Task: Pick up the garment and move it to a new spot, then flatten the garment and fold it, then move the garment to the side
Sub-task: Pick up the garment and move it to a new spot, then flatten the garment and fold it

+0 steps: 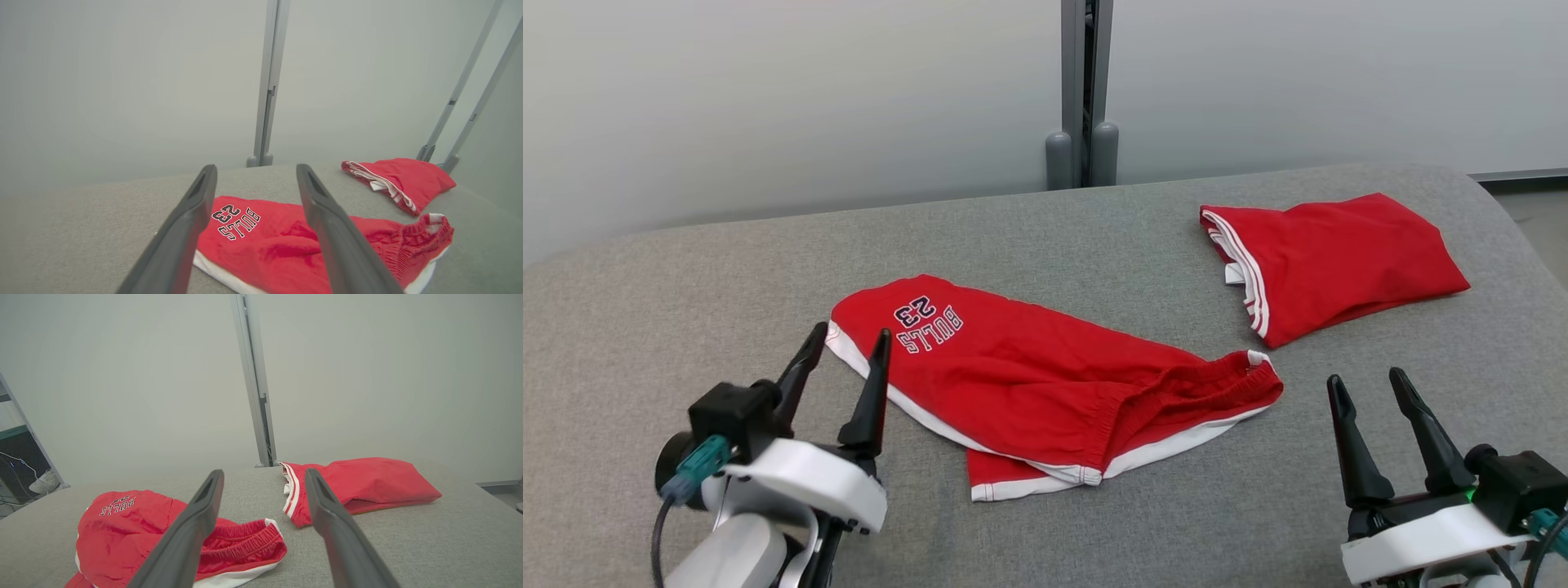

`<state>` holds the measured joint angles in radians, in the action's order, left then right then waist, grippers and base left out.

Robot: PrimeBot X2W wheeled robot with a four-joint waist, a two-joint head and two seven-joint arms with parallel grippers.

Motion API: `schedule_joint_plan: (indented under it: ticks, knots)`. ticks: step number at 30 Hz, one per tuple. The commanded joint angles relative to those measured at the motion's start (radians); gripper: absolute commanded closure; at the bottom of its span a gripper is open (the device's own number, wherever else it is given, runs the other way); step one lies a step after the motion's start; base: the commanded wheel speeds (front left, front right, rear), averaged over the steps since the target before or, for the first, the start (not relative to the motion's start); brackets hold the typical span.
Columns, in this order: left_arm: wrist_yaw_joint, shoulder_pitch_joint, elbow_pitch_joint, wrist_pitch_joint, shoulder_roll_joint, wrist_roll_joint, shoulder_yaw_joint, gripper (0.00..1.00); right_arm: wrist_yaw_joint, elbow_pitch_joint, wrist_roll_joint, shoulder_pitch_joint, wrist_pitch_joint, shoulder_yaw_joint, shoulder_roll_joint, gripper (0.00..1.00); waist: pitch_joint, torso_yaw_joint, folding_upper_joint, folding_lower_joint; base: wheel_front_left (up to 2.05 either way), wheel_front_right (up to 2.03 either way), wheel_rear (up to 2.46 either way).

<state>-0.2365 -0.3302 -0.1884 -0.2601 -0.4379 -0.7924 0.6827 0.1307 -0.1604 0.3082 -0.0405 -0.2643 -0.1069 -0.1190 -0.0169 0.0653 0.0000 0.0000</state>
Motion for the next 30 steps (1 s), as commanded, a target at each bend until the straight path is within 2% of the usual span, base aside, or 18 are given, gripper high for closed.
schedule_joint_plan:
  ticks: [1, 4, 13, 17, 21, 26, 27, 30]
  knots:
    - [-0.023, 0.050, 0.044, -0.004, 0.003, 0.029, -0.047, 0.00, 0.000, 0.009, -0.002, 0.008, -0.001, 0.004, 0.000, 0.00, -0.003, -0.001, 0.0000, 0.0000, 0.00, 0.00, 0.00]
    - [-0.039, 0.147, 0.115, -0.004, 0.034, 0.074, -0.123, 0.00, 0.000, 0.014, 0.001, 0.016, -0.001, 0.012, -0.003, 0.00, -0.008, -0.005, 0.0000, 0.0000, 0.00, 0.00, 0.00]
    - [0.027, 0.221, 0.119, -0.004, 0.092, 0.146, -0.197, 0.00, 0.000, 0.012, 0.004, 0.017, -0.001, 0.001, -0.012, 0.00, -0.010, -0.024, 0.0000, 0.0000, 0.00, 0.00, 0.00]
    - [0.044, 0.233, 0.108, -0.004, 0.106, 0.163, -0.218, 0.00, 0.000, 0.022, 0.061, 0.015, -0.001, -0.106, -0.053, 0.00, -0.007, -0.027, 0.0000, 0.0000, 0.00, 0.00, 0.00]
    - [0.061, 0.234, 0.093, -0.004, 0.121, 0.177, -0.229, 0.00, 0.000, -0.031, 0.126, -0.013, 0.004, -0.225, -0.100, 0.00, -0.004, -0.037, 0.0000, 0.0000, 0.00, 0.00, 0.00]
    - [0.076, 0.232, 0.079, -0.004, 0.132, 0.187, -0.238, 0.00, 0.000, -0.104, 0.213, -0.088, 0.076, -0.372, -0.134, 0.00, -0.006, -0.061, 0.0000, 0.0000, 0.00, 0.00, 0.00]
    - [0.076, 0.232, 0.079, -0.004, 0.132, 0.187, -0.238, 0.00, 0.000, -0.104, 0.213, -0.088, 0.076, -0.372, -0.134, 0.00, -0.006, -0.061, 0.0000, 0.0000, 0.00, 0.00, 0.00]
    - [0.087, 0.225, 0.066, -0.004, 0.142, 0.191, -0.239, 0.00, 0.000, -0.173, 0.293, -0.156, 0.177, -0.477, -0.141, 0.00, -0.013, -0.091, 0.0000, 0.0000, 0.00, 0.00, 0.00]
